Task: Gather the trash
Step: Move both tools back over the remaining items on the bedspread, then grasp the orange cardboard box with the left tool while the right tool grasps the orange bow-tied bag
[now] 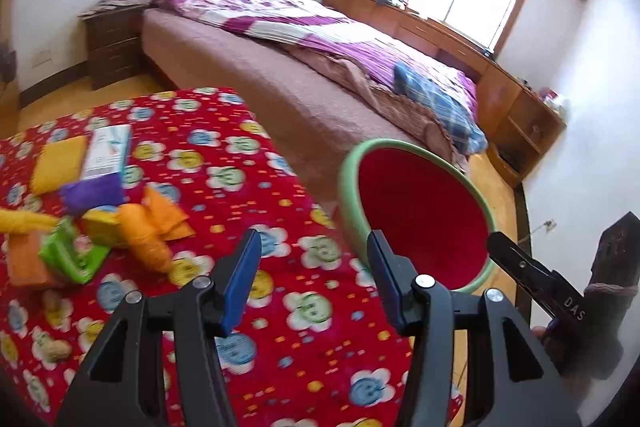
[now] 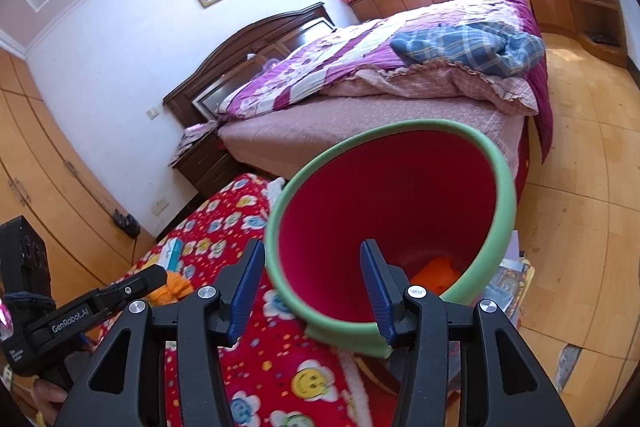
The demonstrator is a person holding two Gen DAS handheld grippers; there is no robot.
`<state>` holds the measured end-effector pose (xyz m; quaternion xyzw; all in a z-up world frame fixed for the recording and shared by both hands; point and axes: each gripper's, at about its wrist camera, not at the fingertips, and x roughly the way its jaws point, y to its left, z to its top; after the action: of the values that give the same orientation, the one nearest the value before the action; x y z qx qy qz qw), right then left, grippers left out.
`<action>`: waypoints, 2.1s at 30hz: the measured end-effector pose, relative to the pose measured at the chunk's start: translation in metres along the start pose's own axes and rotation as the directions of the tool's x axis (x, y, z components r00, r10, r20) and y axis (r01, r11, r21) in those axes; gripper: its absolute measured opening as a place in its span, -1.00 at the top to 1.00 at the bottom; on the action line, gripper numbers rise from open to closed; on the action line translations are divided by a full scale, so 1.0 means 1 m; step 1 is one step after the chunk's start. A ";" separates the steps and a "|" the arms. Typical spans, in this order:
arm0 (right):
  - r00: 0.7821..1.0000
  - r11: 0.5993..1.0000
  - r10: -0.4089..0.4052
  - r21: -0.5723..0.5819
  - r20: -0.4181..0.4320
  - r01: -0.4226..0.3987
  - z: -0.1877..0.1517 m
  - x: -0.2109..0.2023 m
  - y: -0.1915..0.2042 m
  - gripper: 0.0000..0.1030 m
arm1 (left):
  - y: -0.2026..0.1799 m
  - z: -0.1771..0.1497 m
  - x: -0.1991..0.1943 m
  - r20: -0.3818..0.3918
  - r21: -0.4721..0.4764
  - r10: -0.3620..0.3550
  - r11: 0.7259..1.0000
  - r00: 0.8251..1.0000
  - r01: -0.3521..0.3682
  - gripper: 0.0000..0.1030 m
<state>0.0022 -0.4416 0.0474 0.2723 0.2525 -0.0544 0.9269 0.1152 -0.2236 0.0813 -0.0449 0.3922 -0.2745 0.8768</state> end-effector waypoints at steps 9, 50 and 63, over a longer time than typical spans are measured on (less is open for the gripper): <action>0.999 0.999 0.023 -0.043 -0.043 -0.025 -0.013 0.002 0.028 0.00 | 0.052 -0.008 -0.035 0.061 -0.081 0.102 0.992 0.993 -0.097 -0.07; 0.978 0.993 -0.005 -0.114 -0.207 -0.019 -0.048 0.043 0.070 -0.01 | 0.194 -0.024 -0.019 -0.011 -0.269 0.296 0.919 0.955 -0.288 -0.28; 0.974 0.984 0.013 -0.170 -0.227 -0.053 -0.045 0.059 0.098 -0.01 | 0.219 -0.027 -0.014 -0.014 -0.414 0.214 0.888 0.977 -0.201 -0.31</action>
<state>0.0567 -0.3322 0.0322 0.1983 0.3551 0.0146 0.9134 0.1864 -0.0274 0.0074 -0.1914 0.4296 -0.0895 0.8779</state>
